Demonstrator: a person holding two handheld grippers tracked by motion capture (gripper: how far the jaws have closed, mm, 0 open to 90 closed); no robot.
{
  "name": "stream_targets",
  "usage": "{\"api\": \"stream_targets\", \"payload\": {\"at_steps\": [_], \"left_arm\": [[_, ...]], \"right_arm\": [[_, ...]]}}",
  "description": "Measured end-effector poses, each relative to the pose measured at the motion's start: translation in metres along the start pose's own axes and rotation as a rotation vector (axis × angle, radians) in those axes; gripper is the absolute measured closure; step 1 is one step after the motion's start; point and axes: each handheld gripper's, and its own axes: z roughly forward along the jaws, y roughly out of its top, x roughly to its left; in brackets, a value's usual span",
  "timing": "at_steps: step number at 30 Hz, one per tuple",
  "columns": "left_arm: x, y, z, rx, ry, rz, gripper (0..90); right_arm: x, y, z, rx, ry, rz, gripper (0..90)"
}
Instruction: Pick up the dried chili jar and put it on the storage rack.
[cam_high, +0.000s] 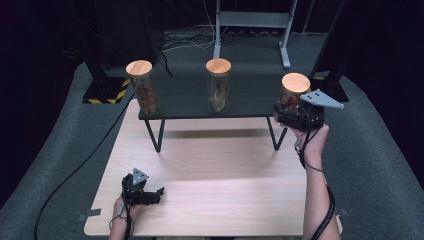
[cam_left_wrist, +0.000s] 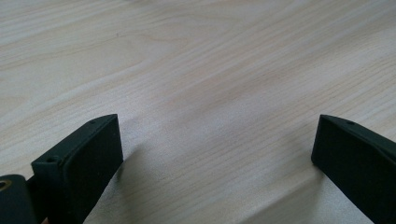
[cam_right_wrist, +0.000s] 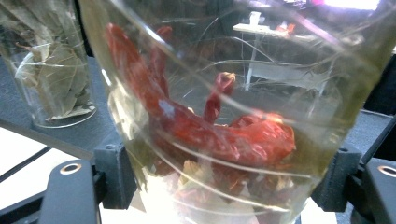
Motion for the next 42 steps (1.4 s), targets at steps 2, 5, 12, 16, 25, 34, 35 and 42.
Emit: {"api": "stream_targets", "payload": {"at_steps": [2,5,12,16,25,34,35,42], "left_arm": [[0.000,0.000,0.000,0.000,0.000,0.001,1.3],[0.000,0.000,0.000,0.000,0.000,0.000,1.4],[0.000,0.000,0.000,0.000,0.000,0.000,1.4],[0.000,0.000,0.000,0.000,0.000,0.001,1.4],[0.000,0.000,0.000,0.000,0.000,0.001,1.4],[0.000,0.000,0.000,-0.002,0.002,0.004,1.5],[0.000,0.000,0.000,-0.002,0.002,0.004,1.5],[0.000,0.000,0.000,-0.002,0.001,0.007,1.6]], "right_arm": [[-0.001,0.002,0.001,0.000,-0.004,0.001,24.4],[-0.003,0.005,0.003,0.001,-0.010,0.002,24.4],[-0.007,0.010,0.009,0.010,-0.021,0.011,24.4],[-0.010,0.010,0.014,0.019,-0.030,0.017,24.4],[-0.013,0.012,0.022,0.031,-0.046,0.022,24.4],[-0.016,0.013,0.031,0.046,-0.052,0.031,24.4],[-0.016,0.013,0.032,0.049,-0.052,0.033,24.4],[-0.018,0.013,0.040,0.054,-0.049,0.054,24.4]]}}
